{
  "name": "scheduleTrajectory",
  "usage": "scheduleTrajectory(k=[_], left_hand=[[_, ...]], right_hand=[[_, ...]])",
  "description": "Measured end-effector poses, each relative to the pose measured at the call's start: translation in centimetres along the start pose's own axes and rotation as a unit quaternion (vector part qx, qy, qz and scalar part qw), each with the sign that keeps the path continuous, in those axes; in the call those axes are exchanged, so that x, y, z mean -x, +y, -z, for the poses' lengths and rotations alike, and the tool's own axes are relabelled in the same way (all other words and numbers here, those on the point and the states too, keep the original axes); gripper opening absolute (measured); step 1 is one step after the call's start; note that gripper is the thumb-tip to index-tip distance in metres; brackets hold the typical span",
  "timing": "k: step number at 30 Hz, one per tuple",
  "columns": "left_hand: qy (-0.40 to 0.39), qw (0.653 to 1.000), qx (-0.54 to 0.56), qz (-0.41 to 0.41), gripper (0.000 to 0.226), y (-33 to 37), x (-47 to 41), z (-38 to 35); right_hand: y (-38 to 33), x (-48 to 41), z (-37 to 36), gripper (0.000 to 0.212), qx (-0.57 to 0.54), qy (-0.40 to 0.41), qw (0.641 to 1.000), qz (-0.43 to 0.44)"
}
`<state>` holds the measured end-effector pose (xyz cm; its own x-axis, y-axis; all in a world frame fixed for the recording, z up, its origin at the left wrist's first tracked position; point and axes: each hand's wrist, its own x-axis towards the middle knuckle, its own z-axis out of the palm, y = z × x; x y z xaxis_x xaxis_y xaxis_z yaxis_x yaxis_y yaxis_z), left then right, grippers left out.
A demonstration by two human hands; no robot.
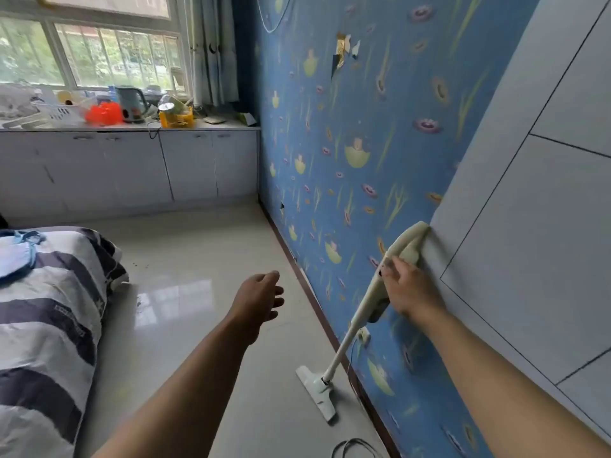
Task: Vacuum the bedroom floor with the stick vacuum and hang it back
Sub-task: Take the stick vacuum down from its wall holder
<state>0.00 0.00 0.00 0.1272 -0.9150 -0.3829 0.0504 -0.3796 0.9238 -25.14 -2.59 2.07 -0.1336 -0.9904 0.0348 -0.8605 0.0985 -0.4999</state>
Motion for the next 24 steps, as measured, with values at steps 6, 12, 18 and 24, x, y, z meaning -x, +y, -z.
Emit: scheduleTrajectory(k=[6, 12, 18, 24], left_hand=[[-0.021, 0.997, 0.042, 0.058, 0.035, 0.1, -5.5, -5.4], [-0.035, 0.989, 0.068, 0.125, 0.028, 0.3, -11.0, -12.4], [-0.06, 0.972, 0.118, 0.197, 0.051, -1.3, -16.5, -18.4], [-0.086, 0.945, 0.182, 0.258, 0.063, -3.1, -20.4, -24.5]], right_hand=[[2.3, -6.5, 0.9, 0.043, 0.053, -0.02, 0.998, -0.006], [4.5, -14.0, 2.9, 0.047, 0.116, -0.078, 0.99, 0.011], [8.0, -21.1, 2.6, 0.042, 0.208, -0.125, 0.967, 0.075], [9.9, -26.6, 1.5, 0.04, 0.344, -0.169, 0.908, 0.17]])
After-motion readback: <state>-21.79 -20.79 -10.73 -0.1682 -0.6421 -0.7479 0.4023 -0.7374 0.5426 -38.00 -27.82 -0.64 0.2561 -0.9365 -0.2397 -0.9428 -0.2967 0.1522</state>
